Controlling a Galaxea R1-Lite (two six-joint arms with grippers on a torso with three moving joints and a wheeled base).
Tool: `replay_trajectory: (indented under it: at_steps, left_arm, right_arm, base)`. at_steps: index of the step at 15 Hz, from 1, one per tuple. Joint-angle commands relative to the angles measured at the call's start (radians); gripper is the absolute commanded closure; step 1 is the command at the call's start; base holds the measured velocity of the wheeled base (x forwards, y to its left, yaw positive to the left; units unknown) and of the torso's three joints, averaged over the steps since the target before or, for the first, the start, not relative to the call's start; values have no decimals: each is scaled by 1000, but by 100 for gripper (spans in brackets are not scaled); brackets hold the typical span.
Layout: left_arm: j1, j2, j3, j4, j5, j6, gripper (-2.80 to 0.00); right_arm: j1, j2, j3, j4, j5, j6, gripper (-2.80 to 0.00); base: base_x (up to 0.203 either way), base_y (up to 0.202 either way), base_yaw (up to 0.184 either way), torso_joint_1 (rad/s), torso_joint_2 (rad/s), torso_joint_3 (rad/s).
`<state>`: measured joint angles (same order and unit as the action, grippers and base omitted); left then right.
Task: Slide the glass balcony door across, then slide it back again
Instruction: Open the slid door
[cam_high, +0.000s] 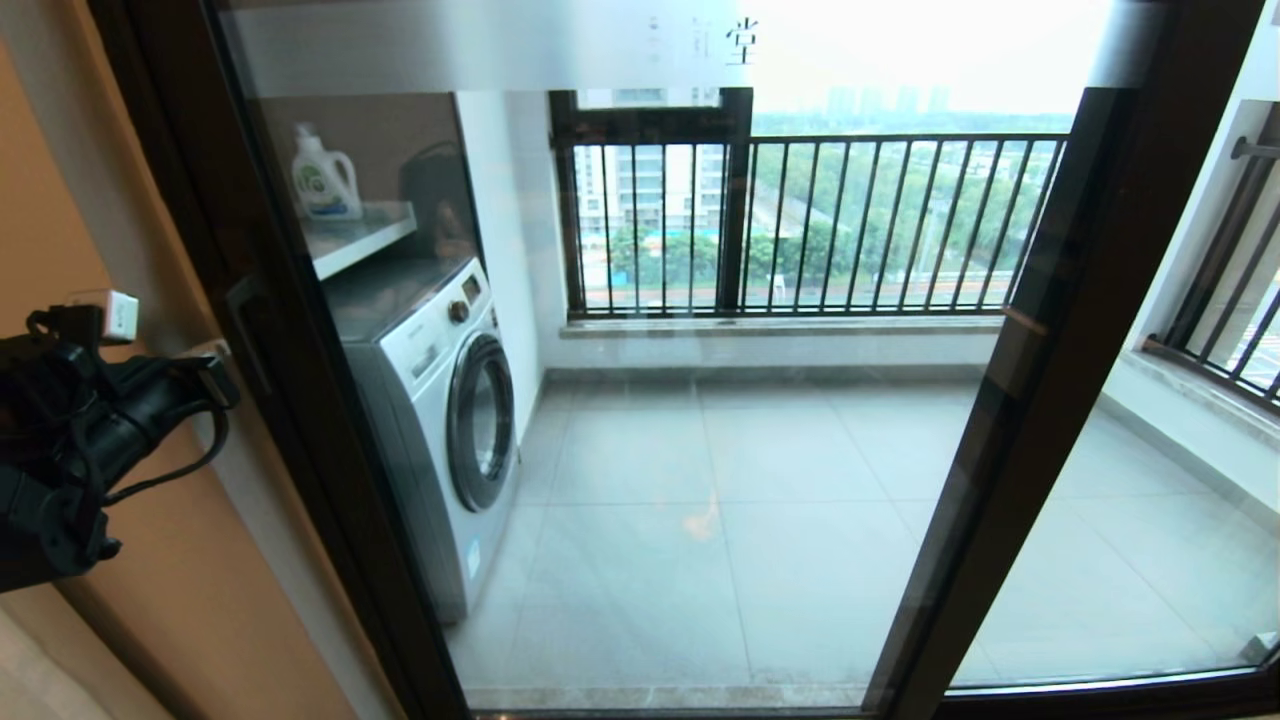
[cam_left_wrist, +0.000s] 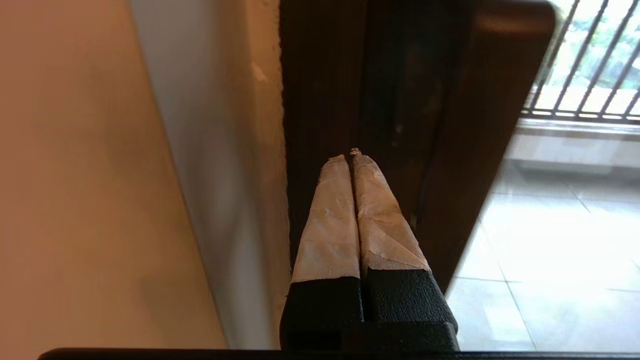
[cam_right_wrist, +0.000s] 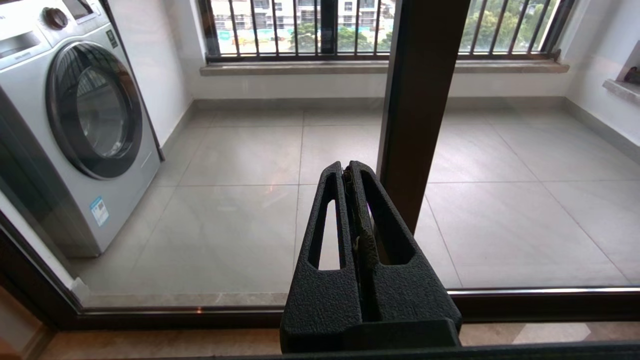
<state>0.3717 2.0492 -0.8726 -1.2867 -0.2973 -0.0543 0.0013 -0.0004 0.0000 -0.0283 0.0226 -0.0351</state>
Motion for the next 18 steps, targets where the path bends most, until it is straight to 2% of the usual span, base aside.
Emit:
replay_trajectory:
  at_steps: [1,5,11,14,18]
  left_arm:
    - [0,35,-46,8,10,-1,0]
    - [1,37,-151,85,44,-2,0]
    - [-21,-40,-135,86,44,-2,0]
    - [-65,-79,-95,87,44,-1,0]
    - [-159,-96,-20,79,44,5,0]
  right_arm:
    - [0,0,12,-1,0,-1,0]
    - [0,0,12,-1,0,0,0]
    - [0,0,12,-1,0,0,0]
    - [0,0,12,-1,0,0,0]
    - [0,0,12,-1,0,0,0]
  base:
    - [0,0,0,0,0,0]
    - [0,0,0,0,0,0]
    - [0,0,0,0,0,0]
    - [0,0,0,0,0,0]
    - [0,0,0,0,0,0]
